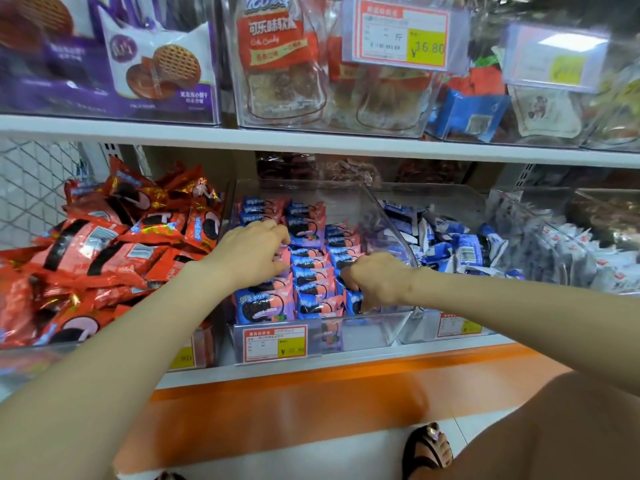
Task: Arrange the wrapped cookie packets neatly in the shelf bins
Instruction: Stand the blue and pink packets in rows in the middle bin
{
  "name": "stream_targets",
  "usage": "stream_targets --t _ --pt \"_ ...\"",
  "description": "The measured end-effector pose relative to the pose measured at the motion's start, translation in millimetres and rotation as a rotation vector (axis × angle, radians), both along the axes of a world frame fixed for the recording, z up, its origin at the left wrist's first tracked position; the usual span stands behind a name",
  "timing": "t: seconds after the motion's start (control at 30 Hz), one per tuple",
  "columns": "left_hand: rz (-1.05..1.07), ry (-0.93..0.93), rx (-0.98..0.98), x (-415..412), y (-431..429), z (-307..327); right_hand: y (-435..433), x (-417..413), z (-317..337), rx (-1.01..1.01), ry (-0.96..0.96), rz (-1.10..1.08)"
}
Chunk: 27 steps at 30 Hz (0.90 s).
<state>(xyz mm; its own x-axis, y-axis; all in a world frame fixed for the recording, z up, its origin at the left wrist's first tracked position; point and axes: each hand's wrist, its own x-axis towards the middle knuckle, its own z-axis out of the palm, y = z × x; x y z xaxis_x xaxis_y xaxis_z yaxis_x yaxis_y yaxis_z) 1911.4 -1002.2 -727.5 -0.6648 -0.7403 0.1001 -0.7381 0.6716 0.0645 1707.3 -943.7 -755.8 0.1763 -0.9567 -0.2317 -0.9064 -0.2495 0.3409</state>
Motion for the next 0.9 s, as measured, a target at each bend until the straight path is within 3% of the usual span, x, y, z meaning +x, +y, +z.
stream_targets --t 0.33,0.4,0.53,0.67,0.9 --pt "-0.012 0.005 0.013 9 4 2 5 4 11 0.122 -0.029 -0.09" --pt "-0.011 0.012 0.012 11 5 3 1 5 26 0.093 -0.133 -0.146" --pt "-0.012 0.009 0.009 13 4 0 -37 5 45 -0.251 -0.444 -0.206" --pt "-0.019 0.015 0.025 14 3 -1 -85 18 34 -0.253 -0.612 -0.25" --pt "-0.043 0.037 0.022 19 0 -3 -111 30 12 -0.243 -0.386 -0.282"
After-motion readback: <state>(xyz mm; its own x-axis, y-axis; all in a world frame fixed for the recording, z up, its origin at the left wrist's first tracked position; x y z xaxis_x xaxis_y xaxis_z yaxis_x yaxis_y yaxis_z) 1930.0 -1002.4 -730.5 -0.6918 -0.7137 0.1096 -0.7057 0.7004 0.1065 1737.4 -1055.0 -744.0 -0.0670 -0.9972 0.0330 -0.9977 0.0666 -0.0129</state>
